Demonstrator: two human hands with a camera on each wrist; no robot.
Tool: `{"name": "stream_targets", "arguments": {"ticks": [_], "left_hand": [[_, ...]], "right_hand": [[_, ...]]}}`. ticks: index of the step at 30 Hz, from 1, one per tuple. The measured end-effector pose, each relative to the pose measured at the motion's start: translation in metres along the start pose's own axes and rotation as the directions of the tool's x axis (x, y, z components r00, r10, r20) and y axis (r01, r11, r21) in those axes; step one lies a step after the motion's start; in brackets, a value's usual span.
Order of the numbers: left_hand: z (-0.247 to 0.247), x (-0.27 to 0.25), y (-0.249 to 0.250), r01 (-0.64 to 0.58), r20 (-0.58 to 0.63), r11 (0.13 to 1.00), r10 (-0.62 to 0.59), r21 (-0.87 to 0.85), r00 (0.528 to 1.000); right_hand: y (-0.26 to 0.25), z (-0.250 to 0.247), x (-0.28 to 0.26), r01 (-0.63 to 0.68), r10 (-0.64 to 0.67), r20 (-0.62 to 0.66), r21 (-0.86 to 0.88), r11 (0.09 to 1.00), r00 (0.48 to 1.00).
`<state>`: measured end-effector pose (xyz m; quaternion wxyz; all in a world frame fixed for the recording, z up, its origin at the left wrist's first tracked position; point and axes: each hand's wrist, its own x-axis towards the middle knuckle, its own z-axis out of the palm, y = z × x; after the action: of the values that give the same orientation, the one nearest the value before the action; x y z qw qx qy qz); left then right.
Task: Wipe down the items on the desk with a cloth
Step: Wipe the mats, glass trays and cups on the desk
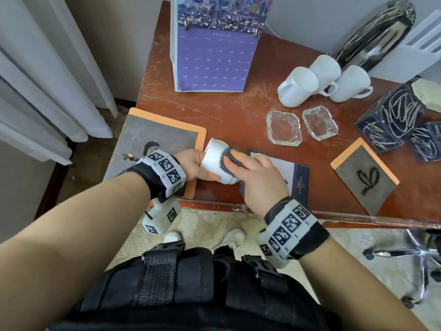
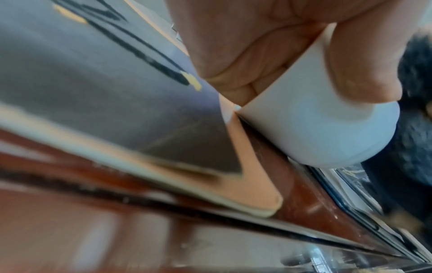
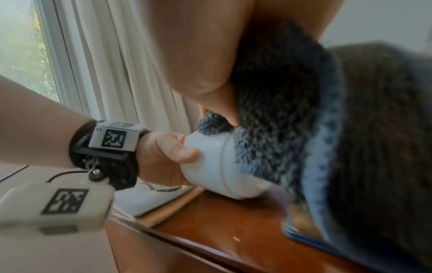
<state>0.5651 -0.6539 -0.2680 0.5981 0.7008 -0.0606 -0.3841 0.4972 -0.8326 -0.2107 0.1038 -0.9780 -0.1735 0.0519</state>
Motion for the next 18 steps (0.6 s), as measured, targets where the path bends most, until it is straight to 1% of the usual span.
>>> {"name": "stream_targets", "arguments": {"ticks": [3,4,5,6,7,8,9,10,11,12,13,14,18], "left_hand": [[0.002,-0.001,0.001,0.020,-0.014,1.000,-0.020,0.001,1.000],[0.002,-0.001,0.001,0.022,-0.021,1.000,-0.021,0.006,1.000],[0.003,-0.001,0.001,0.023,-0.024,1.000,-0.023,0.007,0.999],[0.003,-0.002,0.001,0.021,-0.025,1.000,-0.020,0.011,0.999],[0.003,-0.004,0.003,0.024,-0.026,1.000,-0.024,0.018,0.999],[0.003,-0.005,0.004,0.026,-0.018,1.000,-0.025,0.016,1.000],[0.003,-0.006,0.005,0.025,-0.005,1.000,-0.025,0.008,1.000],[0.002,-0.006,0.006,0.021,0.009,1.000,-0.021,0.022,1.000],[0.002,-0.006,0.008,0.019,0.015,0.997,-0.020,0.068,1.000],[0.002,-0.006,0.009,0.015,0.017,0.992,-0.017,0.122,1.000],[0.002,-0.006,0.009,0.013,0.019,0.987,-0.016,0.161,1.000],[0.001,-0.007,0.010,0.011,0.016,0.984,-0.014,0.179,1.000],[0.001,-0.011,0.005,-0.014,0.025,0.993,0.011,0.121,1.000]], "right_hand": [[0.026,-0.007,-0.019,-0.090,0.101,0.133,-0.087,0.992,0.986],[0.032,-0.009,-0.022,-0.121,0.135,0.138,-0.104,0.987,0.981],[0.033,-0.012,-0.023,-0.149,0.159,0.096,-0.110,0.983,0.983],[0.031,-0.015,-0.020,-0.157,0.158,0.010,-0.090,0.983,0.987],[0.025,-0.016,-0.015,-0.139,0.133,-0.092,-0.068,0.988,0.987],[0.017,-0.016,-0.008,-0.095,0.083,-0.178,-0.059,0.994,0.981],[0.007,-0.015,0.000,-0.032,0.016,-0.230,-0.066,0.997,0.973],[-0.006,-0.013,0.008,0.038,-0.055,-0.235,-0.077,0.996,0.970],[-0.016,-0.010,0.015,0.101,-0.117,-0.208,-0.089,0.991,0.971],[-0.025,-0.005,0.019,0.138,-0.151,-0.146,-0.096,0.986,0.978],[-0.028,0.001,0.019,0.151,-0.161,-0.097,-0.107,0.983,0.982],[-0.026,0.006,0.015,0.145,-0.155,-0.080,-0.121,0.982,0.985],[-0.001,0.009,-0.012,0.121,-0.136,-0.078,-0.166,0.979,0.988]]}}
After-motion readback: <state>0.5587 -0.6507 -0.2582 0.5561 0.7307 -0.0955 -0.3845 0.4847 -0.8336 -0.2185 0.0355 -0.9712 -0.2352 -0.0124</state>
